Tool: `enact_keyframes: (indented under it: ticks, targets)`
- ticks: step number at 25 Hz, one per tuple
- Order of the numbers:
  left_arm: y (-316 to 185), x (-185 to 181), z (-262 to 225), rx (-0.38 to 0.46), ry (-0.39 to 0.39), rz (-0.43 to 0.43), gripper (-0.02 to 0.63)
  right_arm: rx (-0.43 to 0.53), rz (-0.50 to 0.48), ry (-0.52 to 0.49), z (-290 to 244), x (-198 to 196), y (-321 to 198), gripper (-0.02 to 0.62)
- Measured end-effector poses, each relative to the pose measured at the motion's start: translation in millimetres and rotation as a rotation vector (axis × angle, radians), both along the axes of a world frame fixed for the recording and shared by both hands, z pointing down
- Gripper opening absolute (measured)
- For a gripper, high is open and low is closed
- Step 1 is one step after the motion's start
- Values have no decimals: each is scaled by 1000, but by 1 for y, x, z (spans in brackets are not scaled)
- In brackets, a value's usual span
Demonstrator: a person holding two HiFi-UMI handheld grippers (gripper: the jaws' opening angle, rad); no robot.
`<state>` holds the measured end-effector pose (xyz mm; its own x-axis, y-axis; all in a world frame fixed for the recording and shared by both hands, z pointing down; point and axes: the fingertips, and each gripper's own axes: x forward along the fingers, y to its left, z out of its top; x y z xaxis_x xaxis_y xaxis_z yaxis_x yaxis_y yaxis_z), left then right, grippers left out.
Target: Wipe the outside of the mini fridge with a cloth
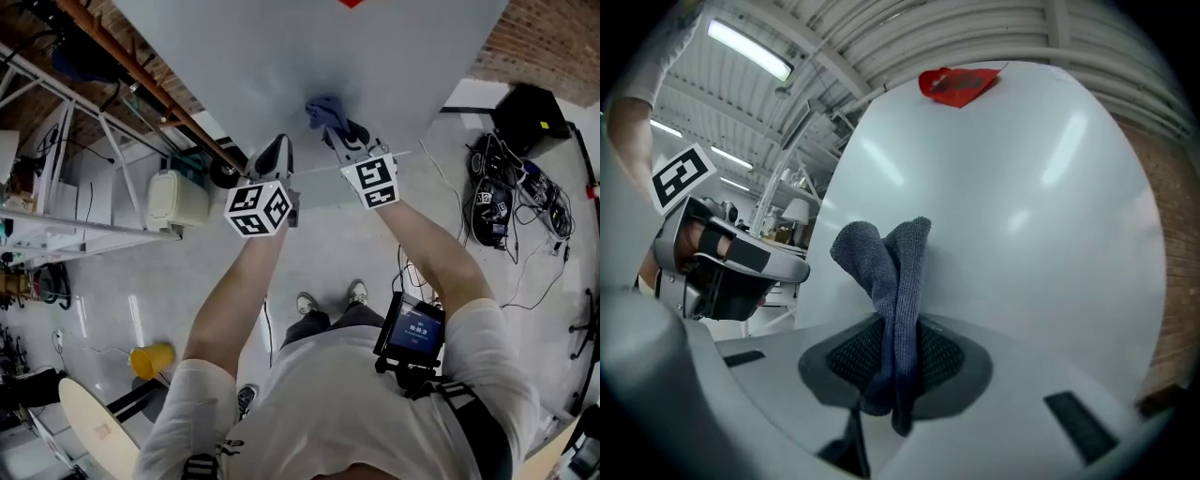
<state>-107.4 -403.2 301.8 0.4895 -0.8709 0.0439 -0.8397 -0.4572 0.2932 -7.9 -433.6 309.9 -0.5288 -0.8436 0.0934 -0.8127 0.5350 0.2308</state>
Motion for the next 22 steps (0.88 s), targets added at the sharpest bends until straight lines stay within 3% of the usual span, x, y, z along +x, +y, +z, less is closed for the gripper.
enact_keyframes:
  ticks: [12,22]
  targets:
    - [-15,112,-4,-1,-10,97,0,-18,123,-8,4,131,-15,74]
    - [-24,173,0,-8,-24,121,0,-13,177,-40,6,208,-24,74]
